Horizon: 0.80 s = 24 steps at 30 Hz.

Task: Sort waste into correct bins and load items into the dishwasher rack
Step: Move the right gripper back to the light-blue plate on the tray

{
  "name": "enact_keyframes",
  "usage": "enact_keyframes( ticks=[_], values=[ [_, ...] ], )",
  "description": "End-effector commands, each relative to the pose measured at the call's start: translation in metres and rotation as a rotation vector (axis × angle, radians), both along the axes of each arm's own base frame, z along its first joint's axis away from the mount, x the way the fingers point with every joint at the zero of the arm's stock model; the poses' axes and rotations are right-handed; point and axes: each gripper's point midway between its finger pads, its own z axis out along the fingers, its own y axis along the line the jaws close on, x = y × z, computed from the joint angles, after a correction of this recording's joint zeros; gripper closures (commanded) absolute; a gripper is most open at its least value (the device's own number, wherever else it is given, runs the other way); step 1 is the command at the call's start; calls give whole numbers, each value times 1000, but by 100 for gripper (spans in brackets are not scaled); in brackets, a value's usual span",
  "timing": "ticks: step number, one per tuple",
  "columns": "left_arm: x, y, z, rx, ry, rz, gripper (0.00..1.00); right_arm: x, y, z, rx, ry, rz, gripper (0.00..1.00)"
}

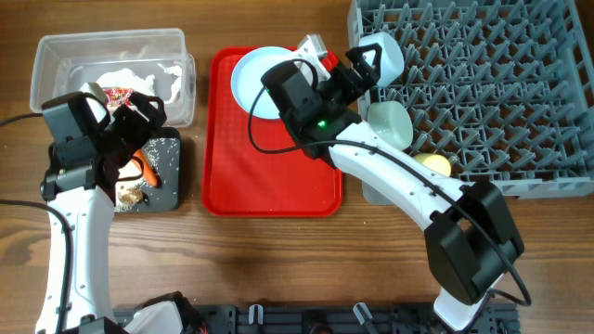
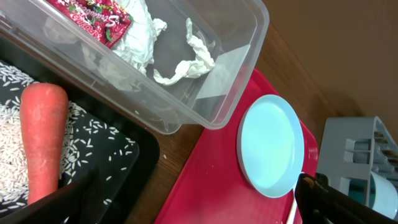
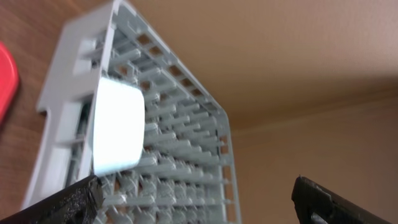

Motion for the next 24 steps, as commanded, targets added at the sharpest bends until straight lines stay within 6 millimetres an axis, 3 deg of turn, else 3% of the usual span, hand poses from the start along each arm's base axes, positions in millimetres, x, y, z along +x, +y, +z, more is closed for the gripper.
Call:
enact_keyframes(
  ticks=[1, 4, 6, 9, 10, 13, 17, 20, 22, 24],
  values=[
    [3, 3, 12, 25, -31, -2, 0, 13, 34, -3, 242, -15, 136, 0],
    [3, 3, 12, 25, -31, -2, 0, 0, 79, -48, 575, 167, 274, 0],
    [3, 3, 12, 25, -31, -2, 0, -41, 125, -87, 809, 491, 417, 0],
    [3, 3, 12, 25, -31, -2, 0, -106, 161, -97, 957, 826, 575, 0],
    [3, 3, 12, 25, -31, -2, 0, -122, 166, -93, 1000, 901, 607, 0],
    [3, 3, 12, 25, -31, -2, 0, -141, 177, -79, 1081, 975, 678, 0],
    [3, 3, 12, 25, -31, -2, 0, -130, 169, -55, 1105, 926, 595, 0],
    [3, 3, 12, 25, -31, -2, 0, -106, 136, -10, 1049, 756, 382, 0],
    [3, 3, 12, 25, -31, -2, 0, -84, 111, 34, 1151, 593, 218, 0],
    [3, 3, 12, 25, -31, -2, 0, -64, 99, 68, 1243, 500, 207, 0]
  ],
)
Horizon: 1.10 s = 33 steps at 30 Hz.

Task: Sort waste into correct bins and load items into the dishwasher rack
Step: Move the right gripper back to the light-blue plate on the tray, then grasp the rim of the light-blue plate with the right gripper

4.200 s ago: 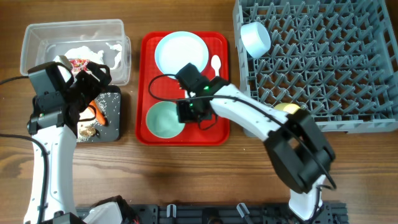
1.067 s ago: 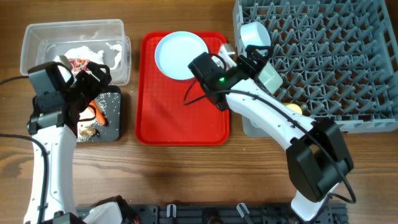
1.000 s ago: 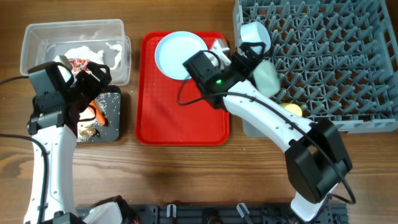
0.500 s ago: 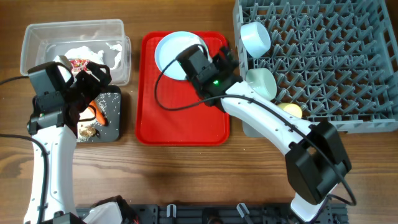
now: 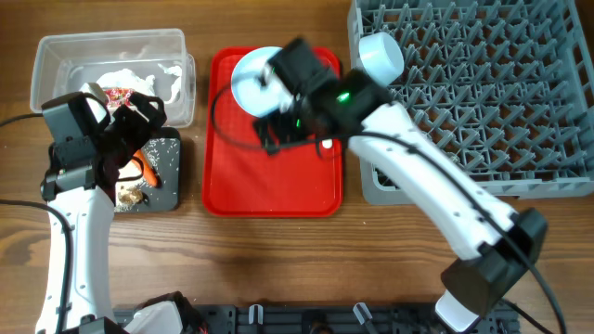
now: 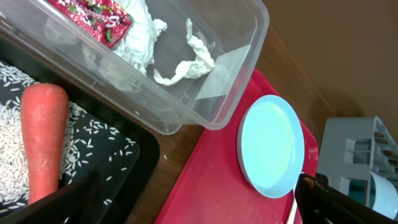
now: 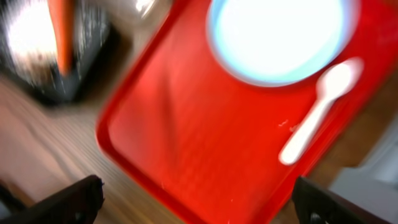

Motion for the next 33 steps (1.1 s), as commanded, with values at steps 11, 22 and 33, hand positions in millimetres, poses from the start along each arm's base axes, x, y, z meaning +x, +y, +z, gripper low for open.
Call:
enact_keyframes(
  ticks=[11, 22, 33],
  values=[
    [3, 3, 12, 25, -31, -2, 0, 108, 30, -94, 269, 235, -266, 0],
    [3, 3, 12, 25, -31, -2, 0, 128, -21, -175, 58, 259, -676, 37],
    [3, 3, 12, 25, -31, -2, 0, 117, -33, -225, -4, 290, -716, 69]
  ],
)
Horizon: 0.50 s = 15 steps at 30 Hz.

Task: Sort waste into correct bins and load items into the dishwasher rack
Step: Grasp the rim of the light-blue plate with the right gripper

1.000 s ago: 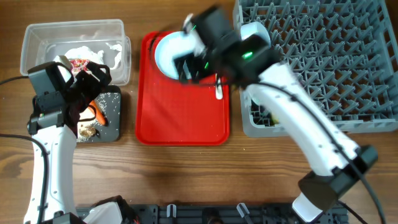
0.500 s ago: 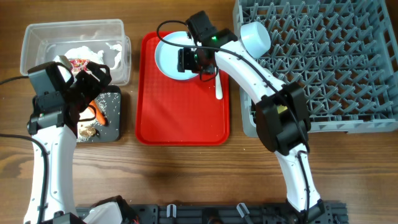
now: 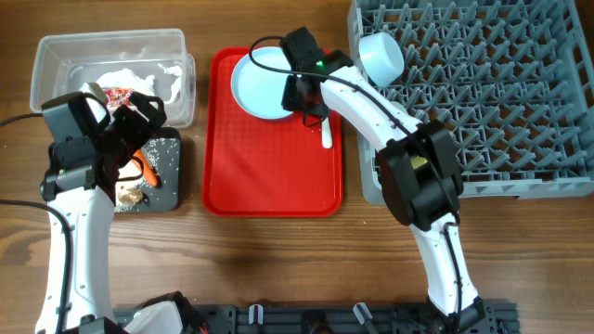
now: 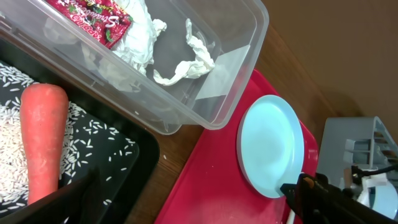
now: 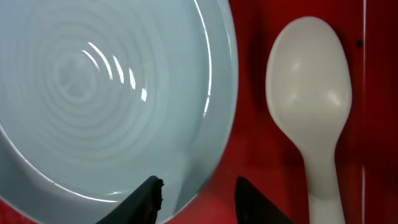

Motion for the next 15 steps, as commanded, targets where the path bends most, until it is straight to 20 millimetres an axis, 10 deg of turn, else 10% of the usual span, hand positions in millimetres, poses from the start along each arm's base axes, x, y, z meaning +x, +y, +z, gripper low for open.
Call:
enact_keyframes(
  ticks=[1, 5, 15],
  values=[
    [3, 3, 12, 24, -30, -2, 0, -1, -7, -22, -29, 14, -20, 73],
    [3, 3, 12, 24, -30, -2, 0, -3, -3, -26, -10, 21, -13, 94],
    [3, 3, 12, 24, -30, -2, 0, -12, 15, -17, 89, 40, 155, 96]
  ],
)
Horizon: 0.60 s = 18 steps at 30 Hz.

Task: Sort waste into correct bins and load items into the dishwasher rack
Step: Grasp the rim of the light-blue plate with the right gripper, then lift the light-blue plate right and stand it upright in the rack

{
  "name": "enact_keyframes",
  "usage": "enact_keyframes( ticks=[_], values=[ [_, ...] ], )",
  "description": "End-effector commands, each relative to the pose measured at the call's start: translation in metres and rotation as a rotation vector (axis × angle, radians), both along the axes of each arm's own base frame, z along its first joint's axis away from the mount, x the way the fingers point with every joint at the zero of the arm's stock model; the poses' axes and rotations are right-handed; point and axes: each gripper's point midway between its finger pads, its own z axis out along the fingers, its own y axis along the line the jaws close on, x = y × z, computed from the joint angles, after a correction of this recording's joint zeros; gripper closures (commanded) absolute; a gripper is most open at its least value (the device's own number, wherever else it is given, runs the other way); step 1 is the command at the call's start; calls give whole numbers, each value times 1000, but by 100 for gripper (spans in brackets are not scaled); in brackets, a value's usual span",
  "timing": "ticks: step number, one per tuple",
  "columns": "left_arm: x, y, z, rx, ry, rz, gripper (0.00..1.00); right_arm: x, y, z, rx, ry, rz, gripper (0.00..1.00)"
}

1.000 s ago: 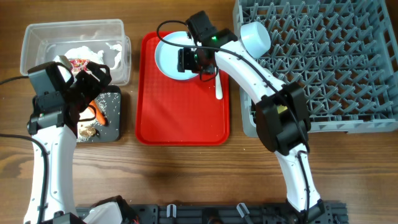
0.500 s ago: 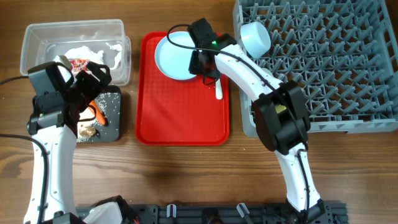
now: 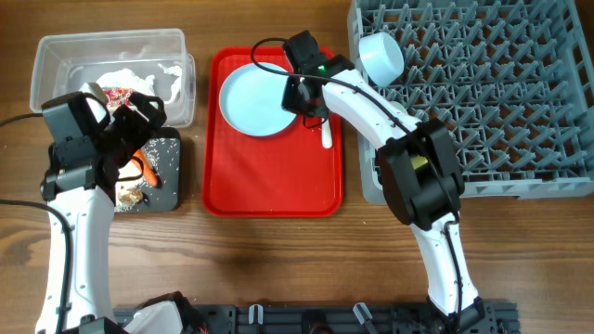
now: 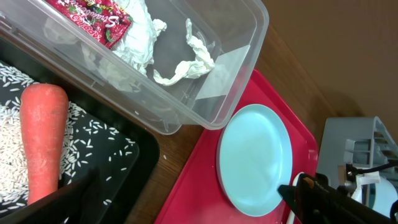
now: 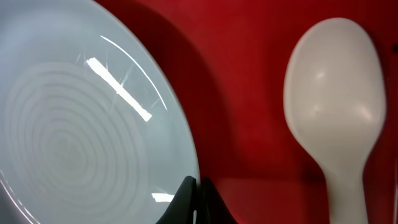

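Note:
A pale blue plate [image 3: 252, 100] lies on the red tray [image 3: 269, 186], with my right gripper [image 3: 299, 96] at its right rim. The right wrist view shows the gripper [image 5: 196, 194] shut thin on the plate's edge [image 5: 93, 124]. A white spoon [image 5: 333, 118] lies just to the right on the tray [image 5: 249, 56]. The spoon [image 3: 325, 133] also shows overhead. My left gripper [image 4: 199, 214] hangs open and holds nothing, over the black tray [image 4: 124, 155] with rice and a carrot [image 4: 40, 143]. The plate [image 4: 255, 158] shows there too.
A clear bin [image 3: 56, 56] at the back left holds crumpled paper and a red wrapper [image 4: 93, 22]. The grey dishwasher rack [image 3: 501, 111] fills the right side, with a white cup [image 3: 380, 56] at its near-left corner.
The right gripper has shut on the plate's right rim. The plate now lies a little further left and nearer the front of the tray. The left arm has not moved.
The right gripper was at the rack beside the white cup. Then it hung over the red tray, and later stood open around the plate's right rim beside the spoon. Now it is shut on that rim and the plate has shifted left. The left arm stayed still.

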Motion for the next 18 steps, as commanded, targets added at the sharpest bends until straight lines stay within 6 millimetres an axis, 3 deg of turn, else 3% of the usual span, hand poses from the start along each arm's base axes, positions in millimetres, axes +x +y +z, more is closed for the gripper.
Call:
enact_keyframes(
  ticks=[1, 4, 8, 10, 11, 14, 18],
  values=[
    [3, 3, 12, 24, -30, -2, 0, -12, 11, -2, 48, 27, 167, 96],
    [3, 3, 12, 24, -30, -2, 0, -4, 6, 49, 59, -70, 266, 96],
    [3, 3, 12, 24, -30, -2, 0, 8, -17, 154, 56, -294, 249, 96],
    [3, 3, 12, 24, -30, -2, 0, 7, -40, 209, -25, -431, 220, 96],
    [3, 3, 12, 24, -30, -2, 0, 6, -50, 224, -65, -469, 202, 96],
    [3, 3, 12, 24, -30, -2, 0, -6, -119, 290, -288, -609, 18, 96],
    [3, 3, 12, 24, -30, -2, 0, -27, -204, 347, -619, -716, -249, 96]
  ],
)
